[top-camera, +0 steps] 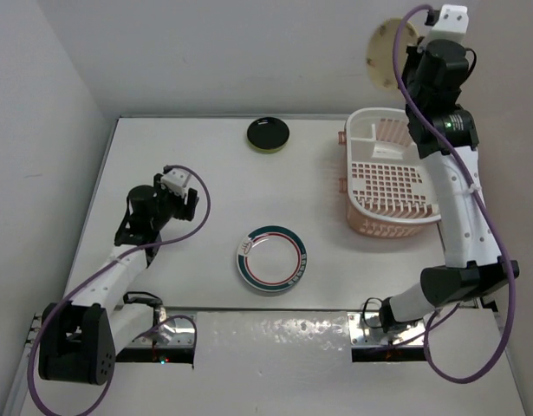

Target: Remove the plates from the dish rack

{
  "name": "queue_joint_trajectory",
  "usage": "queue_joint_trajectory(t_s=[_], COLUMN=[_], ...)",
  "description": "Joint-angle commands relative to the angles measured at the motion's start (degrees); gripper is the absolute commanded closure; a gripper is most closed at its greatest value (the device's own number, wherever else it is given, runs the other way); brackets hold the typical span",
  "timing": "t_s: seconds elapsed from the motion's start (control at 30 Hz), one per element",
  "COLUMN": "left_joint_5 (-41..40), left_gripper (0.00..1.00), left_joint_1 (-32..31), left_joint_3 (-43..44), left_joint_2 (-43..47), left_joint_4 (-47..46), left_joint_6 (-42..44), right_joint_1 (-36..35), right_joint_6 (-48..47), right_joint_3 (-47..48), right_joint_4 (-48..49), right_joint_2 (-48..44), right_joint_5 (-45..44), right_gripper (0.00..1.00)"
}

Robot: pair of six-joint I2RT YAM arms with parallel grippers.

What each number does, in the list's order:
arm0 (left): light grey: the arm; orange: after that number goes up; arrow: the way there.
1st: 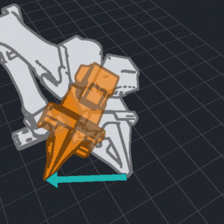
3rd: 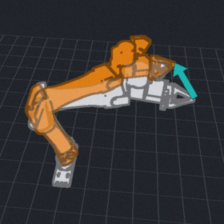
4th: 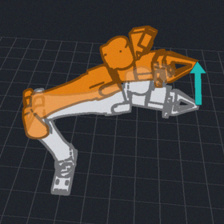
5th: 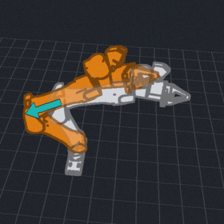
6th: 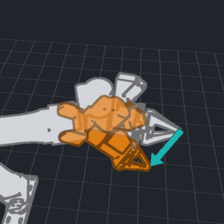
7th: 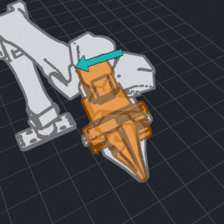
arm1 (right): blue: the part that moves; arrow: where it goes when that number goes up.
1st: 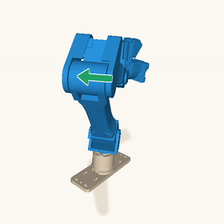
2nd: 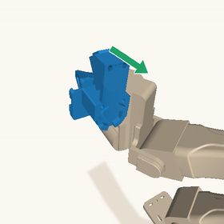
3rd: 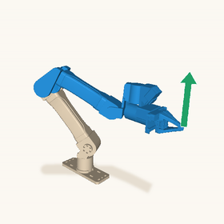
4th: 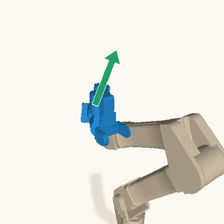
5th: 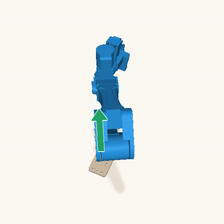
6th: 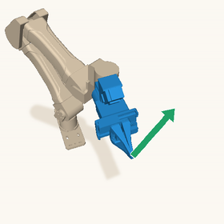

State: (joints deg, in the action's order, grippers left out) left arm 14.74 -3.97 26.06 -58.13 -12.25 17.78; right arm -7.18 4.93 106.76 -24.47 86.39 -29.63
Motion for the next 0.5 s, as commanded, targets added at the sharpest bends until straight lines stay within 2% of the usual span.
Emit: queue_joint_trajectory(t_s=[0.0,0.03,0.1,0.3,0.37,0.47], left_joint_5=[5.81,6.69,6.79,6.26,7.93,10.48], left_gripper=[0.38,0.38,0.38,0.38,0.38,0.38], left_joint_1=[0.28,0.28,0.28,0.19,0.19,0.10], left_joint_3=[2.68,2.50,2.24,3.64,3.73,3.20], left_joint_2=[0.38,0.99,1.18,-0.93,-1.37,-1.46], left_joint_4=[-0.57,-1.10,-2.24,-1.64,-1.98,-3.56], left_joint_6=[-0.56,-0.55,-0.64,-4.05,-5.21,-6.70], right_joint_1=[-1.96,-2.22,-3.45,-9.86,-11.79,-13.56], right_joint_6=[20.40,23.78,31.76,45.22,47.97,52.80], right_joint_3=[2.14,1.35,0.91,9.59,13.90,15.50], right_joint_4=[8.10,9.86,14.79,19.45,19.63,21.20], right_joint_2=[5.80,8.33,11.33,27.32,33.28,38.22], right_joint_5=[15.18,20.69,24.34,30.67,31.56,30.25], right_gripper=[1.00,1.00,1.00,1.00,1.00,1.00])
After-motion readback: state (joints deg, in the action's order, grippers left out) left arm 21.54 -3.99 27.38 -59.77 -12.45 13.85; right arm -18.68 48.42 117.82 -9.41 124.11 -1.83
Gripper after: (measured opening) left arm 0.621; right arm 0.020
